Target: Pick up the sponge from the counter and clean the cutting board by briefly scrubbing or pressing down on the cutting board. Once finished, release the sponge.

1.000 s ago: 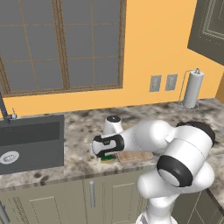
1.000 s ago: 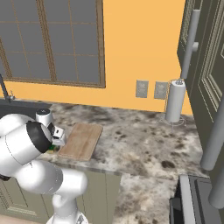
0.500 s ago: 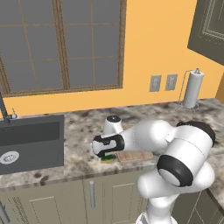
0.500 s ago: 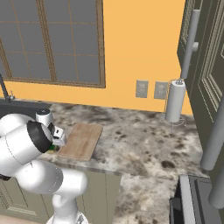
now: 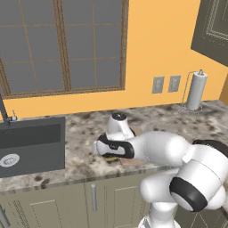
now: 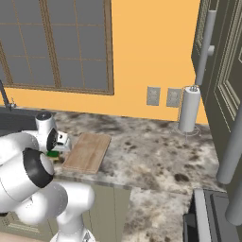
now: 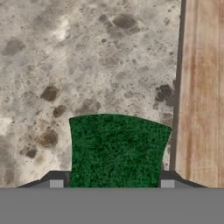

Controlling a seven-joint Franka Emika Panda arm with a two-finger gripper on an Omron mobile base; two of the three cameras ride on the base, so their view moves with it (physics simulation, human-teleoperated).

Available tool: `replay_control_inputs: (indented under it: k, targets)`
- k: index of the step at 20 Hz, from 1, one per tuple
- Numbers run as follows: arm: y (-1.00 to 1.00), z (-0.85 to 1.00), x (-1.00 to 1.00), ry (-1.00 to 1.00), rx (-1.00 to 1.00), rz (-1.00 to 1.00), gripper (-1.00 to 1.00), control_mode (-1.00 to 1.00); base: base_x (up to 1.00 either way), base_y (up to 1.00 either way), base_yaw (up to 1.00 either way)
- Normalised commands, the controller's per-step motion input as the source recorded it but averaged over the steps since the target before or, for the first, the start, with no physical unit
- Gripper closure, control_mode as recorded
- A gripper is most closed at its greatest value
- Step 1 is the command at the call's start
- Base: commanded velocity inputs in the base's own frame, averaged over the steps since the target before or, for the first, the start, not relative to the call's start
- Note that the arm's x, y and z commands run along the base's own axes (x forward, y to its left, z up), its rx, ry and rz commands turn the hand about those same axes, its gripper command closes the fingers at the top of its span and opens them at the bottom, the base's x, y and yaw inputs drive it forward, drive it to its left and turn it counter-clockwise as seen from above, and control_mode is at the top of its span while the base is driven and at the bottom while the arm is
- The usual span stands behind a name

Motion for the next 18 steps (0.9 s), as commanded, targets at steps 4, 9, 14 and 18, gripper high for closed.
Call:
replay_control_inputs:
  k: [4, 9, 14, 18]
  targets:
    - [-0.39, 0.20, -0.08, -0.04, 0.00, 0.00, 1.00, -1.00, 0.00, 0.00, 0.00]
    - [-0.57, 0.00, 0.00, 0.00, 0.00, 0.00, 1.00, -1.00, 0.00, 0.00, 0.00]
    - [-0.53, 0.00, 0.00, -0.02, 0.00, 0.00, 1.00, -1.00, 0.00, 0.00, 0.00]
    - [-0.16, -0.02, 0.14, 0.00, 0.00, 0.00, 1.00, -1.00, 0.00, 0.00, 0.00]
